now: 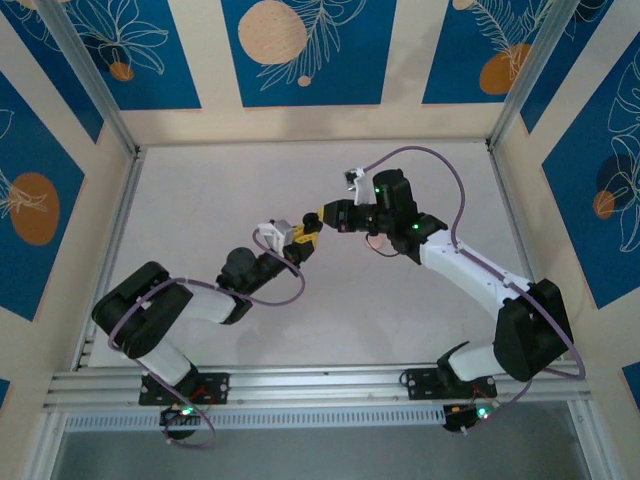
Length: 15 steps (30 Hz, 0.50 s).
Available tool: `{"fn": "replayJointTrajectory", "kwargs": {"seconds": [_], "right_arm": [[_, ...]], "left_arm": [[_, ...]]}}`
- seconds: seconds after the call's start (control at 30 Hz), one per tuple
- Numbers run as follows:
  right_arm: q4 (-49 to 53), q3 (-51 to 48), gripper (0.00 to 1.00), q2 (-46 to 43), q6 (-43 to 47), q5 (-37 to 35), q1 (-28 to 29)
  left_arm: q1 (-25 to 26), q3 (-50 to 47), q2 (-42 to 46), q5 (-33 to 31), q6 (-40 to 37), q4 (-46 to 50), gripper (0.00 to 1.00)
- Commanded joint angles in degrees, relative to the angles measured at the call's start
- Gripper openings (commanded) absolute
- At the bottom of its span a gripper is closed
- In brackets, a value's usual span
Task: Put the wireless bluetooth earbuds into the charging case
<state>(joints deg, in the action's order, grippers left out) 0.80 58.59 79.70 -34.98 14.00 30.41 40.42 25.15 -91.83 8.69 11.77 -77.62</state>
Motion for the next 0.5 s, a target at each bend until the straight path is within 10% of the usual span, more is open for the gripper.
{"fn": "replayJointTrajectory", "kwargs": {"seconds": [0.0,0.47], "right_arm": [[-0.69,-0.84,0.13,-1.21,0.00,1.84,0.50],[-1.44,-1.80,0.14,-1.64,0.87,6.12,0.90]], "left_arm": [[0.69,1.51,1.62,-0.78,0.99,-2.97,0.11],[0.66,1.77,2.36,-0.67,0.80,-2.92,0.12]]}}
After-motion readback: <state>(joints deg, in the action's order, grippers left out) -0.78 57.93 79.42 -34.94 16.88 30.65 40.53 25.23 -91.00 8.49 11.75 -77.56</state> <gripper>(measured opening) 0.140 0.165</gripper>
